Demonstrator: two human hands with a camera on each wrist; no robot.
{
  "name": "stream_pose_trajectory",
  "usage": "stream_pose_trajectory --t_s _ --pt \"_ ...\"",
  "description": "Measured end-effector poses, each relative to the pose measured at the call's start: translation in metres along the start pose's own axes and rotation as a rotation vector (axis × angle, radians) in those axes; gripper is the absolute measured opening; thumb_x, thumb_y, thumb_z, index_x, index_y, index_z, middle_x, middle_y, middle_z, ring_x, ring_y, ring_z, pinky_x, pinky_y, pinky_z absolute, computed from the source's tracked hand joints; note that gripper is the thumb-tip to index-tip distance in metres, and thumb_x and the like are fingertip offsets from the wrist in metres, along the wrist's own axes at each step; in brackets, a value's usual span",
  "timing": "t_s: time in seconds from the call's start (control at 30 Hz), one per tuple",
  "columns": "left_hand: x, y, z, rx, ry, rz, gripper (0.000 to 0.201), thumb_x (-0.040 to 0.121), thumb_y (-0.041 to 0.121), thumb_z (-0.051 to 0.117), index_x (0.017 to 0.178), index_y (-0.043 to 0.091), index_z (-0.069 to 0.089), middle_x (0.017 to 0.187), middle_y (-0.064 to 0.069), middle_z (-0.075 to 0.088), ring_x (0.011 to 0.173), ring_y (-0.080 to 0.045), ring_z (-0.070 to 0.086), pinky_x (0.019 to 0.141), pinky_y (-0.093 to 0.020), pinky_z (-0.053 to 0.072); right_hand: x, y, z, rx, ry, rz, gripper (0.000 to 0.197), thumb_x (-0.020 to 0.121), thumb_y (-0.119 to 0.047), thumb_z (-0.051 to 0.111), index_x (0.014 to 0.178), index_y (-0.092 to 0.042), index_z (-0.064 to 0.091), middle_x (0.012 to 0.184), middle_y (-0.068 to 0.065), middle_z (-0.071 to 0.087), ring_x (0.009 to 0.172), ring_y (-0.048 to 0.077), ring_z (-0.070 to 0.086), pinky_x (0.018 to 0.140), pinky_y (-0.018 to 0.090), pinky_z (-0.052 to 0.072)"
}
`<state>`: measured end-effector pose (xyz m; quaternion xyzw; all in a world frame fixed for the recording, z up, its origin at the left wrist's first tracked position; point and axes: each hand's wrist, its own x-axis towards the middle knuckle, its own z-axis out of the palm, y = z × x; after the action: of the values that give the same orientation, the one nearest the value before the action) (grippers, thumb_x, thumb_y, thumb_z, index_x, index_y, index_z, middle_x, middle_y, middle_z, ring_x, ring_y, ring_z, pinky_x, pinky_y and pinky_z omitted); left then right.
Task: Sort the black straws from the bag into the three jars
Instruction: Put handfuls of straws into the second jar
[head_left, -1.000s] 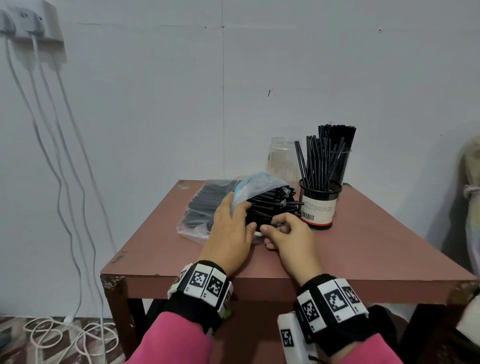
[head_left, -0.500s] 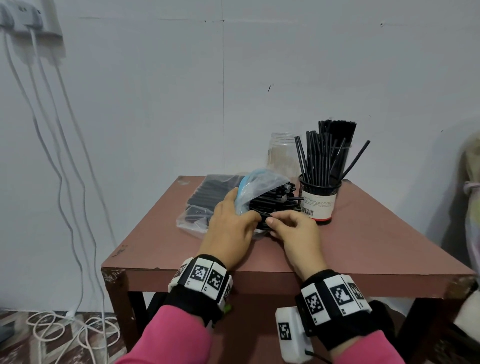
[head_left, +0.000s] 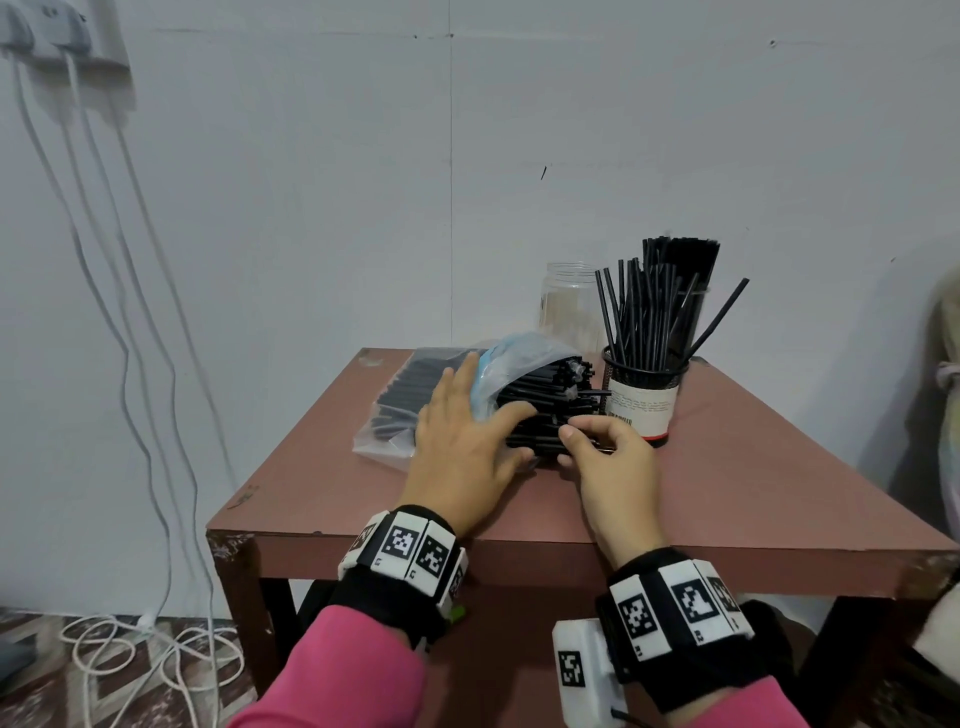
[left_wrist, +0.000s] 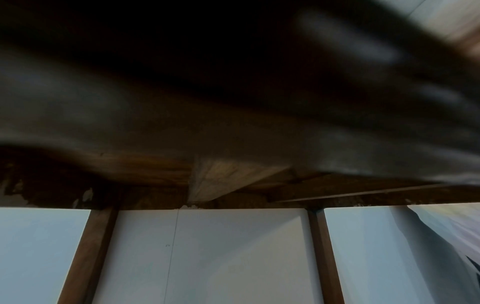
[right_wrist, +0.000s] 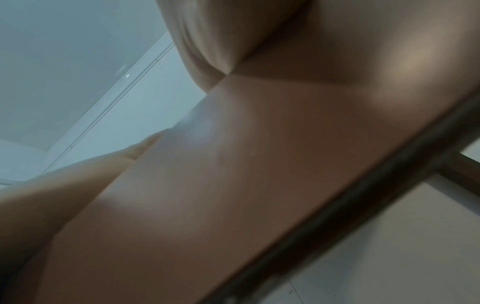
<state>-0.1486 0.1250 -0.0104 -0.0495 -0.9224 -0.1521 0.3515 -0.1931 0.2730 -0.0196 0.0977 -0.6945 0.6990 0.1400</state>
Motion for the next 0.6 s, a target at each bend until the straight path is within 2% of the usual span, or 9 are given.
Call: stream_pose_trajectory --t_s 0.1,0.17,0.23,0.33,0.4,0.47,0.6 --pt "0.0015 0.0 0.0 0.011 -0.068 0.022 0.041 0.082 0.042 0.07 0.121 0.044 0.057 0.161 -0.01 0.008 0.146 -0.041 0.0 0.113 -0.061 0.016 -0.0019 -0.0018 -0.001 0.011 -0.03 -0.009 0.013 0.085 -0.015 0.071 0.08 -0.027 0.069 0.08 -0.005 0.072 0.069 0.012 0.071 0.081 0.05 0.057" --pt "0.0023 0.0015 -0.0011 0.054 -0.14 -0.041 0.041 0.086 0.048 0.062 0.126 0.046 0.055 0.161 -0.005 -0.004 0.146 -0.037 -0.013 0.116 -0.06 0.008 -0.0027 -0.0026 -0.0012 0.016 -0.048 -0.008 0.014 0.084 -0.012 0.071 0.079 -0.025 0.07 0.077 -0.003 0.072 0.071 0.012 0.071 0.082 0.048 0.057" --pt "0.0029 0.0032 -0.002 0.131 -0.192 -0.115 0.042 0.088 0.056 0.055 0.129 0.047 0.052 0.161 -0.002 -0.011 0.145 -0.036 -0.018 0.116 -0.059 0.004 -0.0031 -0.0021 -0.0011 0.018 -0.049 -0.008 0.015 0.083 -0.011 0.072 0.078 -0.025 0.071 0.075 -0.004 0.073 0.071 0.011 0.071 0.083 0.048 0.057" --pt "0.0033 0.0057 -0.0021 0.18 -0.23 -0.241 0.048 0.087 0.063 0.05 0.13 0.041 0.049 0.161 -0.003 -0.011 0.144 -0.037 -0.018 0.117 -0.057 0.001 -0.0019 0.0008 -0.0013 0.018 -0.019 -0.003 0.016 0.084 -0.014 0.072 0.076 -0.029 0.071 0.075 -0.012 0.073 0.072 0.01 0.071 0.085 0.049 0.056" --pt "0.0032 0.0058 -0.0019 0.191 -0.235 -0.27 0.05 0.088 0.063 0.049 0.131 0.037 0.047 0.161 -0.006 -0.009 0.145 -0.038 -0.016 0.117 -0.057 0.002 -0.0006 0.002 -0.0014 0.023 -0.005 0.009 0.017 0.085 -0.015 0.071 0.076 -0.03 0.07 0.076 -0.017 0.072 0.073 0.01 0.071 0.086 0.049 0.055" --pt "0.0033 0.0054 -0.0021 0.167 -0.218 -0.247 0.051 0.089 0.059 0.051 0.133 0.036 0.046 0.161 -0.007 -0.008 0.145 -0.037 -0.014 0.117 -0.056 0.004 0.0002 0.0022 -0.0014 0.02 -0.001 0.015 0.016 0.085 -0.016 0.07 0.077 -0.03 0.069 0.076 -0.019 0.071 0.073 0.01 0.071 0.086 0.049 0.055" --pt "0.003 0.0046 -0.0037 0.071 -0.174 -0.114 0.051 0.088 0.047 0.061 0.135 0.044 0.042 0.16 -0.004 -0.01 0.146 -0.034 -0.013 0.117 -0.057 0.007 -0.0001 0.0022 -0.0011 0.006 -0.024 0.022 0.015 0.084 -0.017 0.071 0.077 -0.031 0.07 0.076 -0.017 0.072 0.073 0.009 0.071 0.086 0.05 0.055"
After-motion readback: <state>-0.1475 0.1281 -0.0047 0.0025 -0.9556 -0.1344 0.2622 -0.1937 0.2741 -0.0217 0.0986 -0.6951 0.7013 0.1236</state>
